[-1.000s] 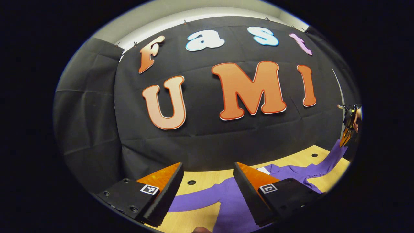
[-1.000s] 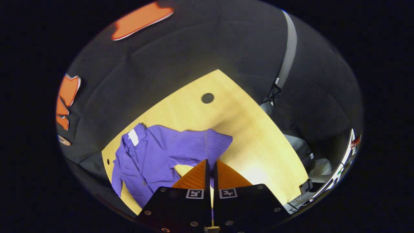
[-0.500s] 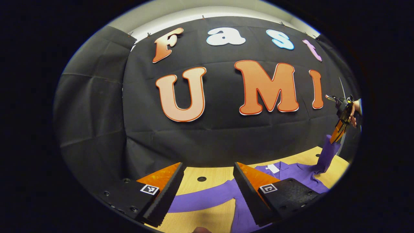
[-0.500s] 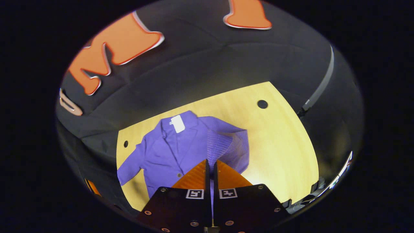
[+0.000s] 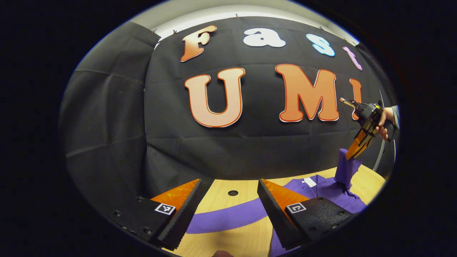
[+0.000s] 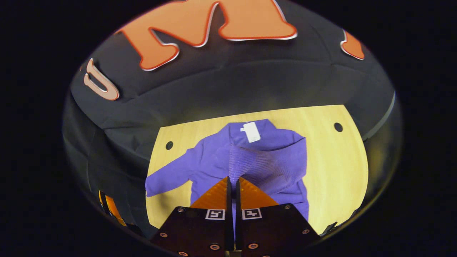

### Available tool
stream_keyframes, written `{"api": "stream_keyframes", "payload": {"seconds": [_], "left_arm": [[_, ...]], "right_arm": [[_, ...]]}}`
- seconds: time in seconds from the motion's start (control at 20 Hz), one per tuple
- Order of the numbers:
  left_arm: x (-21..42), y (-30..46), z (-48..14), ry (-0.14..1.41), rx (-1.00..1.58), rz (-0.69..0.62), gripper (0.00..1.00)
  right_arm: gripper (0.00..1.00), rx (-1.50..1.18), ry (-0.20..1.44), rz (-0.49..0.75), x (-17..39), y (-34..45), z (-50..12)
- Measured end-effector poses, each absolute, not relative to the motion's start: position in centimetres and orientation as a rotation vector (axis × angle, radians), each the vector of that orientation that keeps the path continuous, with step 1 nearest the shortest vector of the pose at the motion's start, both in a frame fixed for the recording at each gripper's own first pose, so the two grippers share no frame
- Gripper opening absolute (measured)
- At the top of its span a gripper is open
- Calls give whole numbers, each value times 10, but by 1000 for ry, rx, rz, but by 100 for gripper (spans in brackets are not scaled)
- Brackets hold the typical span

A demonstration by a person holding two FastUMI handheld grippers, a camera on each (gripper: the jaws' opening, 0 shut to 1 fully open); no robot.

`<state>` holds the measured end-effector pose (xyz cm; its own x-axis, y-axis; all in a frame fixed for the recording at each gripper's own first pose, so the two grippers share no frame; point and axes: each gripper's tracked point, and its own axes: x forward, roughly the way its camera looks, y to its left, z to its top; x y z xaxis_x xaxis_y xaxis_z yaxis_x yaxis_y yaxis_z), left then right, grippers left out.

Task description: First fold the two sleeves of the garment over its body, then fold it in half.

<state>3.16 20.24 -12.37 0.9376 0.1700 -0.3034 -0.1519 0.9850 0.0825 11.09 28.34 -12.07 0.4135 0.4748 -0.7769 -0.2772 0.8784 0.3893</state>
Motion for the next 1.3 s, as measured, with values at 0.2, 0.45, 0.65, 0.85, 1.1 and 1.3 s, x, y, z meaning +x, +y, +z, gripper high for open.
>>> {"api": "stream_keyframes", "payload": {"seconds": [0.2,0.45,0.65,0.85,1.1,1.3], "left_arm": [[25,221,-142,365,47,196,96],[24,242,-164,418,53,244,96],[39,254,-187,510,36,255,96],[59,256,-225,679,-36,243,97],[72,270,-280,930,-133,252,98],[73,282,-321,1148,-223,264,98]], "right_arm": [[19,334,1080,580,94,343,-119],[53,360,959,607,102,333,-94],[75,356,791,555,115,283,-60],[93,358,660,487,116,228,-33],[96,272,518,386,109,159,-16],[95,185,383,301,99,115,3]]}}
